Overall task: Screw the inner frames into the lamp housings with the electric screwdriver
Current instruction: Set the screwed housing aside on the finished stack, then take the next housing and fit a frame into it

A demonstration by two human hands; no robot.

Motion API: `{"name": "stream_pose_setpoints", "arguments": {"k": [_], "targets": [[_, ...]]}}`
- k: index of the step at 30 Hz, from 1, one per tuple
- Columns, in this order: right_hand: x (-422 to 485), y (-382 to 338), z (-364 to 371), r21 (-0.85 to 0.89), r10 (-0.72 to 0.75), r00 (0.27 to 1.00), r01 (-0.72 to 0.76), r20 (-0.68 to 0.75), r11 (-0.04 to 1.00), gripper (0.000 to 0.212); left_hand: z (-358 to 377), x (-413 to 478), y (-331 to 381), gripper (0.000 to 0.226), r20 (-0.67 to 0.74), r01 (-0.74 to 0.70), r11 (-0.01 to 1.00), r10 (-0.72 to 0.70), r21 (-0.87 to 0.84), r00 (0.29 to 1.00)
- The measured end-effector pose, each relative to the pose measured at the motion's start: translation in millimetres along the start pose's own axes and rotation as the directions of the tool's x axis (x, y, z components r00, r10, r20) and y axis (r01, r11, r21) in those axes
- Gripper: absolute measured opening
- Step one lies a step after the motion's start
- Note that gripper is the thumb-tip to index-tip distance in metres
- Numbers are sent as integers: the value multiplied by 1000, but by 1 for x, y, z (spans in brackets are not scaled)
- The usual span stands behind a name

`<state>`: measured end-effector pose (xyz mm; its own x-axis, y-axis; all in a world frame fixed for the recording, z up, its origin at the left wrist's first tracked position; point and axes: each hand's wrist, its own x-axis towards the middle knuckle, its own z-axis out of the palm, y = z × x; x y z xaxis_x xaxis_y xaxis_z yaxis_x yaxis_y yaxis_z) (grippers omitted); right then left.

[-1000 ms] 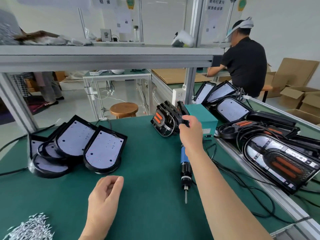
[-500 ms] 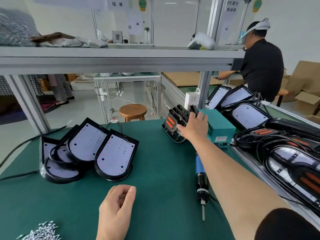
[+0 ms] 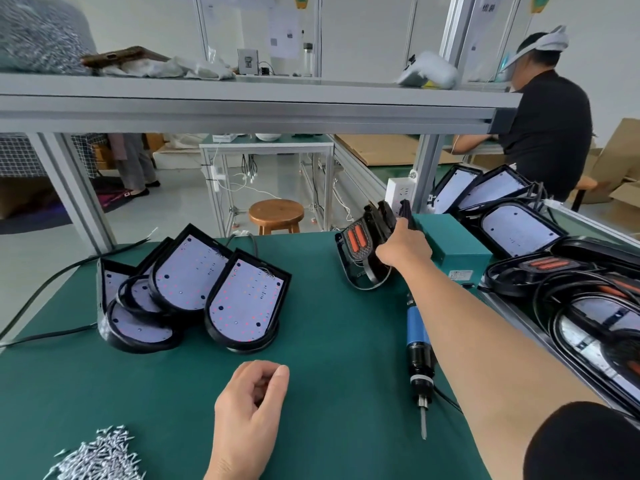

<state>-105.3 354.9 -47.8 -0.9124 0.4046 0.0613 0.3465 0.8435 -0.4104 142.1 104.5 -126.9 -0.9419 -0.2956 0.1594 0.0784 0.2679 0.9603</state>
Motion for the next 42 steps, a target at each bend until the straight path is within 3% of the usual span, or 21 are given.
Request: {"name": "stream_pose_setpoints", "arguments": {"k": [3,6,7,9,11,13,15,17,22,24,27,30,34,38,42], "targets": [[-4,2,-7,156,-34,999,35,-10,987,56,1,0,1,19,-1,1,1000,-1,-7,1000],[-12,-3,-11,426,-6,995,-36,98,904,45,1,1,-1,19,-4,3,1000,-3,0,1000],[-17,-5,-11,542,-4,986,-88,165,836,39,1,1,-2,20,-5,6,1000,-6,0,1000],[-27,-6,-8,759,-18,947,-247,322,603,23,2,1,-2,20,-13,8,1000,-8,-9,1000],[-38,-3,-4,831,-9,892,-418,452,366,22,2,1,-2,21,-17,11,1000,-11,-19,1000],[-46,5,3,815,22,844,-523,535,251,25,2,1,-1,21,-18,14,1000,-14,-22,1000],[-54,13,12,791,46,826,-552,561,265,22,2,1,-1,20,-14,17,1000,-18,-16,1000],[-60,19,16,765,77,828,-546,556,342,16,2,1,-1,20,-12,22,1000,-22,-15,1000],[-68,17,6,759,77,865,-475,496,445,19,2,2,-2,20,-5,39,999,-39,-37,999],[-71,13,4,730,71,903,-386,424,564,27,1,2,-4,19,-7,43,998,-43,-35,999],[-81,12,2,528,31,964,-171,262,832,36,1,2,-5,20,-15,41,999,-42,-29,999],[-89,14,0,421,-14,990,-46,140,906,34,1,1,-3,18,-43,33,999,-34,-35,999],[-95,16,-3,615,48,995,-94,91,783,34,-2,5,-2,22,-152,47,995,-61,-92,986],[-102,19,-15,876,158,969,-240,190,418,33,-2,20,3,28,-184,146,982,-167,-122,969],[-121,25,-20,930,166,960,-262,225,258,34,-6,39,6,28,-195,163,985,-170,-52,966]]}}
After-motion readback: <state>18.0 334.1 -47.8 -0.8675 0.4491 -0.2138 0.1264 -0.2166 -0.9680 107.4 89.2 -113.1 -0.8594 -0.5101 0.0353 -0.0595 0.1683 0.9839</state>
